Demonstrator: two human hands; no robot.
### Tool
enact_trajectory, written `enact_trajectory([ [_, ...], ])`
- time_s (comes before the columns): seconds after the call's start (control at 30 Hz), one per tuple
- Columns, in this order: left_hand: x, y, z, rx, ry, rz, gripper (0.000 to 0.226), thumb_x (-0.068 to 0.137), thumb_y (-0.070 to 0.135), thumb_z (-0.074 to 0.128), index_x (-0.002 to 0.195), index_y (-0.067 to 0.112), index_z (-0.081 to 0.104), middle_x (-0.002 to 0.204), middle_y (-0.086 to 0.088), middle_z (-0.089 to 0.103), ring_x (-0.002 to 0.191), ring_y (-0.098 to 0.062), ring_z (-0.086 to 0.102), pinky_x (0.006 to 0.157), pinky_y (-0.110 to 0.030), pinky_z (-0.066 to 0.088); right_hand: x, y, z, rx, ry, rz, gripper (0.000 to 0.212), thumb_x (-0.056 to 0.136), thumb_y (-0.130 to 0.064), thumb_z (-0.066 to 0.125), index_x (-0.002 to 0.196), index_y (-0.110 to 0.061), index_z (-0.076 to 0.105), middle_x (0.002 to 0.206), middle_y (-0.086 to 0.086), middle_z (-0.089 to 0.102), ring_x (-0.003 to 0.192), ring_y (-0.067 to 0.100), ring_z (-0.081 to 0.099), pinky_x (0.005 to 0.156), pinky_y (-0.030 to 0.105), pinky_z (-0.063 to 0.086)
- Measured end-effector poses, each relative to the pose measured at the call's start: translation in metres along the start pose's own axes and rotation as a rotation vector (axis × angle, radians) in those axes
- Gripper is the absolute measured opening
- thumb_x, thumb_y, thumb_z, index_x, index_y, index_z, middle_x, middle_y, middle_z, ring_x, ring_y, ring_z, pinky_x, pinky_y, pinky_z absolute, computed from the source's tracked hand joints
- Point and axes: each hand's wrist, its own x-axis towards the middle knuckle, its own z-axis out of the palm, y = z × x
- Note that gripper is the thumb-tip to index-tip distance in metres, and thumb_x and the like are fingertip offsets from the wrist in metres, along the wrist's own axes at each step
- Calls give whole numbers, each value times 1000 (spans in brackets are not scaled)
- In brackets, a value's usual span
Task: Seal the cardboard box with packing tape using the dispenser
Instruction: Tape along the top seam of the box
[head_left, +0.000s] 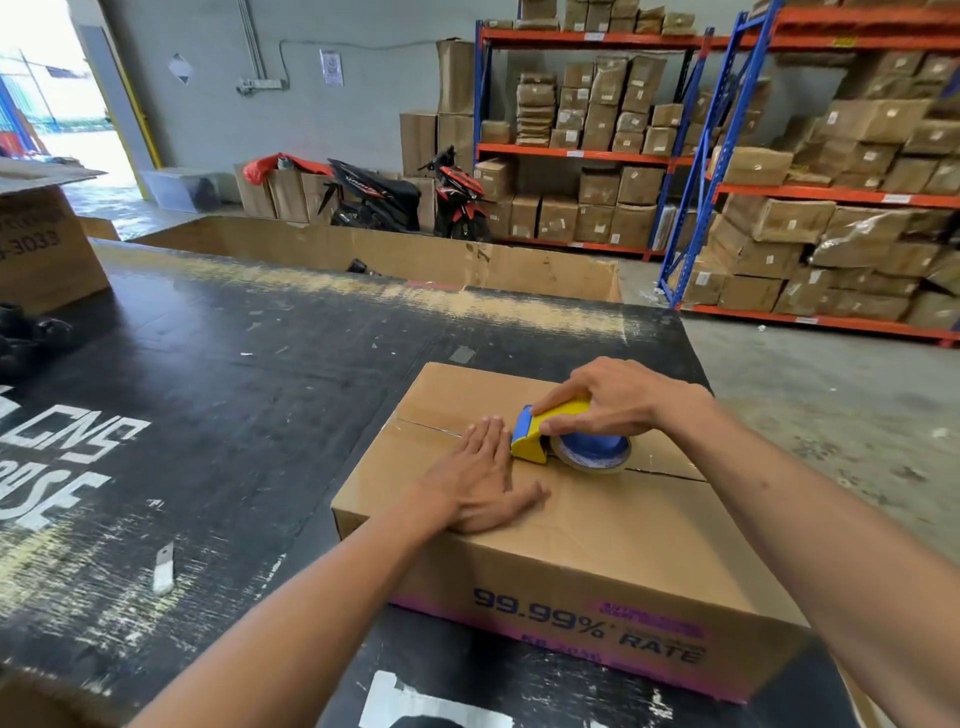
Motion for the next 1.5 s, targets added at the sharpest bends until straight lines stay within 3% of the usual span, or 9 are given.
enact_trajectory([
  [0.2,-1,-9,0,9,-6,18,109,84,85,14,156,6,-8,164,-11,-16,151,-18,-15,124,-37,-3,-45,30,-14,70,-11,57,42,83,-73,55,120,-56,63,85,-30,44,81,6,50,67,25,37],
  [0.43,5,-14,6,-11,20,32,110,83,88,16,157,9,-8,164,-7,-17,150,-16,-16,123,-34,-6,-78,65,-8,14,-38,107,51,78,-82,48,121,-58,62,86,-24,45,80,4,48,77,34,45],
  [0.6,2,-8,2,-17,54,27,110,82,87,20,157,12,-10,164,-9,-16,152,-19,-12,124,-37,-4,-79,65,-7,19,-59,104,49,81,-79,49,122,-57,61,85,-28,41,81,6,48,74,28,41],
  [0.73,18,37,-7,18,111,34,119,77,93,21,157,11,-12,163,-11,-21,151,-25,-17,122,-44,-9,-78,67,-7,8,-35,99,49,80,-81,48,121,-59,61,82,-29,40,83,6,47,73,29,39],
  [0.87,37,89,-1,-91,14,129,121,78,91,28,155,7,-15,164,-10,-19,151,-19,-16,122,-35,-9,-76,72,-6,-8,-39,91,51,79,-83,45,122,-60,59,82,-28,41,85,7,47,74,30,40],
  [1.07,41,89,8,-84,-22,112,120,76,93,21,154,10,-18,163,-9,-21,150,-16,-17,120,-32,-10,-74,72,-3,-9,-52,101,52,79,-81,49,124,-57,60,82,-29,40,83,5,46,69,27,36],
  [1.27,40,89,8,-73,-8,112,120,75,94,20,156,12,-14,164,-8,-18,150,-15,-16,118,-30,-11,-84,80,-10,147,-71,113,48,76,-79,57,120,-59,62,118,-17,58,100,10,54,80,29,45],
  [1.4,41,89,10,-64,-8,104,121,75,95,20,157,10,-10,164,-8,-16,151,-16,-15,120,-32,-10,-112,98,-19,160,-61,130,36,81,-70,62,115,-59,64,95,-31,52,87,5,53,70,23,36],
  [1.5,41,88,10,-73,-14,108,121,75,95,20,157,11,-10,164,-7,-18,151,-16,-16,122,-34,-8,-136,116,-24,170,-56,168,33,81,-69,63,113,-61,64,99,-34,51,89,3,53,70,21,36],
])
